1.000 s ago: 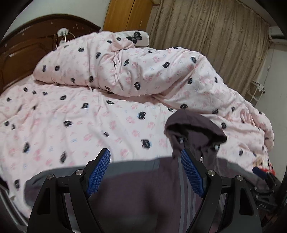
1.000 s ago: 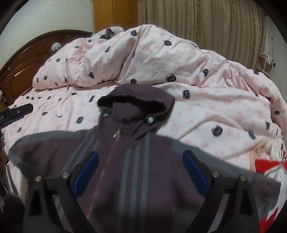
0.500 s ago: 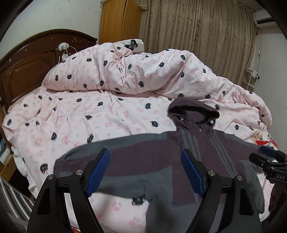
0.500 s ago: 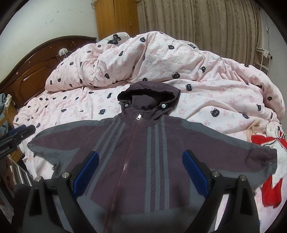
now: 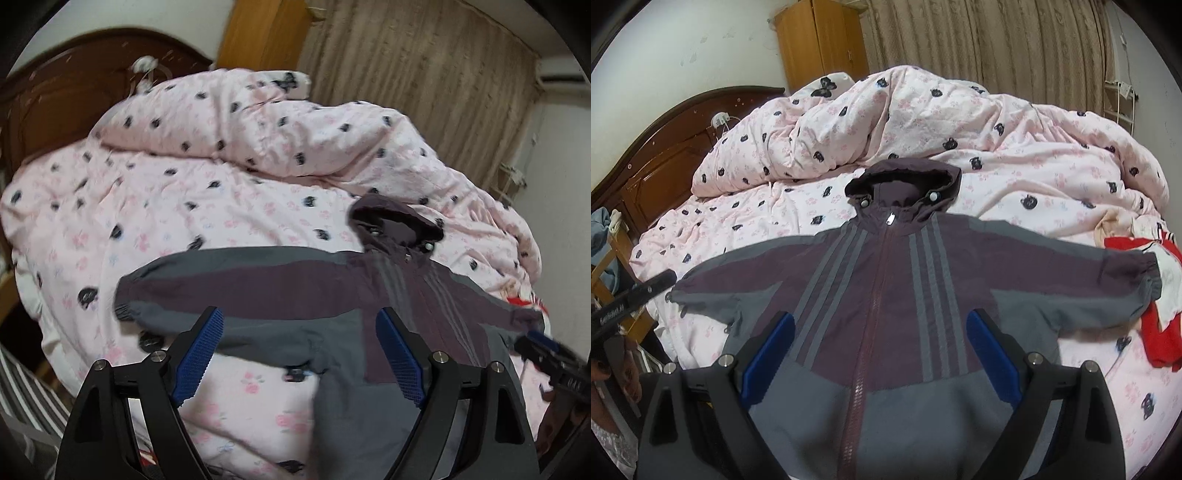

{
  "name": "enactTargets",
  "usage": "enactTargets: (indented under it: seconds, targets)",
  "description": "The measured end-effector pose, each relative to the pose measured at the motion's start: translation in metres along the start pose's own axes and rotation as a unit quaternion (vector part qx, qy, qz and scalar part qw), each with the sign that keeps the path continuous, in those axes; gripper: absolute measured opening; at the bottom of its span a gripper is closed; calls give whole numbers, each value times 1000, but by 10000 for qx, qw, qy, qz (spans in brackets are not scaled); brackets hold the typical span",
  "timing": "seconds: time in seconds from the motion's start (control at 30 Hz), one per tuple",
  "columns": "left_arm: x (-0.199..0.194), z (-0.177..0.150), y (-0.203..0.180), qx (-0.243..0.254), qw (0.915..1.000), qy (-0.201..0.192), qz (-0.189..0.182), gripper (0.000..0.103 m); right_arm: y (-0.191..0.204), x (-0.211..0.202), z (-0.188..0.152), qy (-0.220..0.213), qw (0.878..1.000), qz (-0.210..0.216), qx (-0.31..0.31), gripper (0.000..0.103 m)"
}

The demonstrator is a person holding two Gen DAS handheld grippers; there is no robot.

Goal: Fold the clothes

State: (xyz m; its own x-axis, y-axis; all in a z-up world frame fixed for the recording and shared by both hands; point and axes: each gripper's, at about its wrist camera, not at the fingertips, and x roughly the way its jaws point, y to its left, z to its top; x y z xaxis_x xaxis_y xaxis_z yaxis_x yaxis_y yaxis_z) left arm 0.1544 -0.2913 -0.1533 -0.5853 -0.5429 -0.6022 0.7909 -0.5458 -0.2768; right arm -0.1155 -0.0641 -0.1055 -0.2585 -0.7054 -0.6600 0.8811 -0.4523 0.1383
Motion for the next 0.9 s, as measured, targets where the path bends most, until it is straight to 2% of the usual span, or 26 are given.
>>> enactTargets:
  seconds: [0.2, 0.4, 0.67, 0.9]
  targets:
    - [2, 1, 70, -832, 9955, -172, 422, 82, 11, 8, -9, 113, 9999, 33, -52, 96]
    - [10, -10, 131, -1581, 9859, -214, 496, 82, 22, 18, -10, 229, 9995, 186, -72, 96]
    - [33, -28, 149, -1999, 9797, 61, -132, 81, 38, 26, -5, 277, 9986, 439, -72, 96]
    - [40, -27, 142, -2046, 9779, 97, -411, 81, 44, 33, -6, 348, 9982, 465, -137, 96]
